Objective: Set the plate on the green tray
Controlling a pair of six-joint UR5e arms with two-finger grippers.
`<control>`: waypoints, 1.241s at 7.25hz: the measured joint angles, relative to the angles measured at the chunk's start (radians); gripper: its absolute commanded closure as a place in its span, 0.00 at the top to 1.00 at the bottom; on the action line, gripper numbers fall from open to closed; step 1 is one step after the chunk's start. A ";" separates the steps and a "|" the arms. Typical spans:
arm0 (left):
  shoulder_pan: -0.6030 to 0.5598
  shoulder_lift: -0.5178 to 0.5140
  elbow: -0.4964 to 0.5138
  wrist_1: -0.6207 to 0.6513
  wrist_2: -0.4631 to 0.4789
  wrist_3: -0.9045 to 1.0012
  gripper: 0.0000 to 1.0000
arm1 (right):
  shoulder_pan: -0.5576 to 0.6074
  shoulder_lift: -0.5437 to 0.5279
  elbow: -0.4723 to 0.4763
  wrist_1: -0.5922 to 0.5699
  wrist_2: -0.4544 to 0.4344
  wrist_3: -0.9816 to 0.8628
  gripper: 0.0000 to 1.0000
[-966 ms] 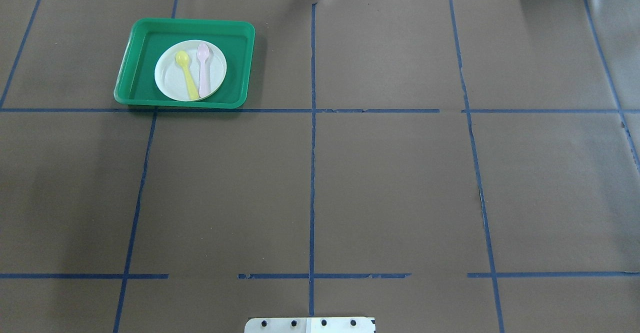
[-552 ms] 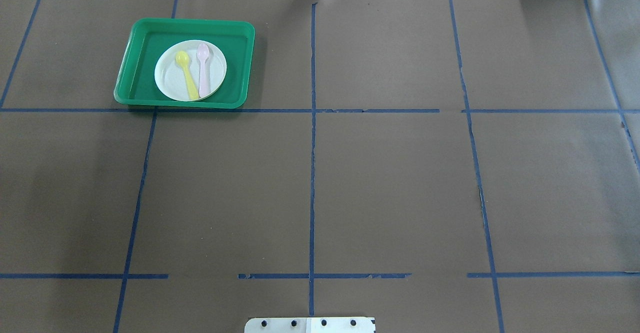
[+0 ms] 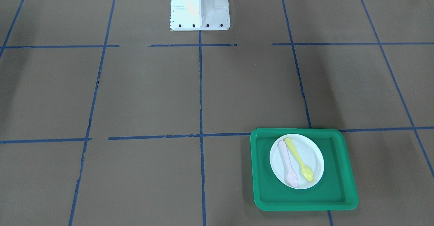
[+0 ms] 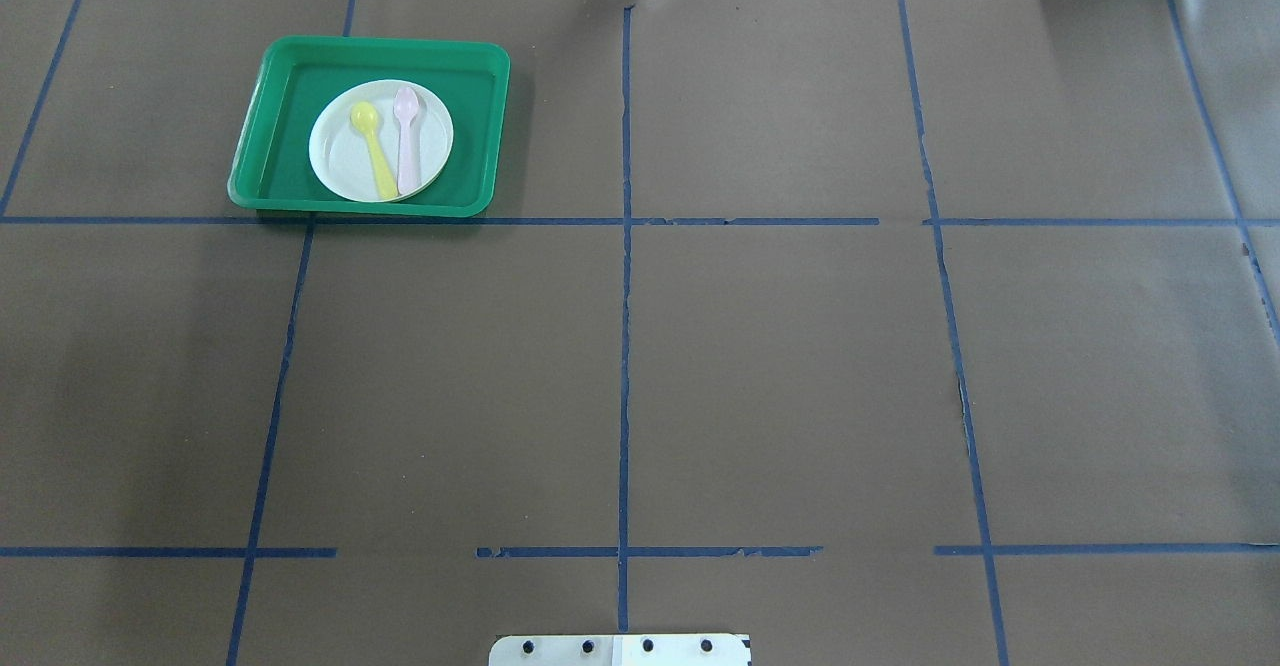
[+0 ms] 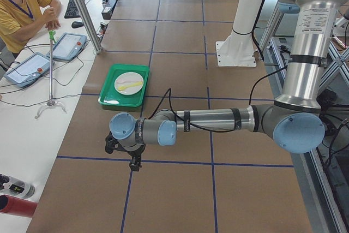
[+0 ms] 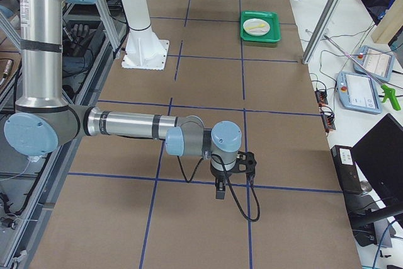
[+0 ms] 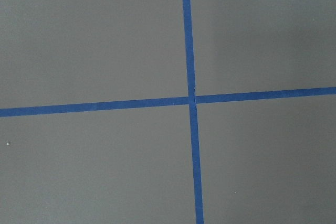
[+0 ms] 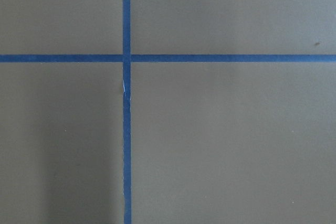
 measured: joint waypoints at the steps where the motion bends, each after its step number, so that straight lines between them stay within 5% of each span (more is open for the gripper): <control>1: 0.000 0.005 0.000 -0.002 -0.001 0.001 1.00 | 0.000 0.000 0.000 0.000 0.000 0.000 1.00; 9: -0.002 0.031 -0.002 -0.013 -0.003 0.008 1.00 | 0.000 -0.001 0.000 0.000 0.000 0.000 1.00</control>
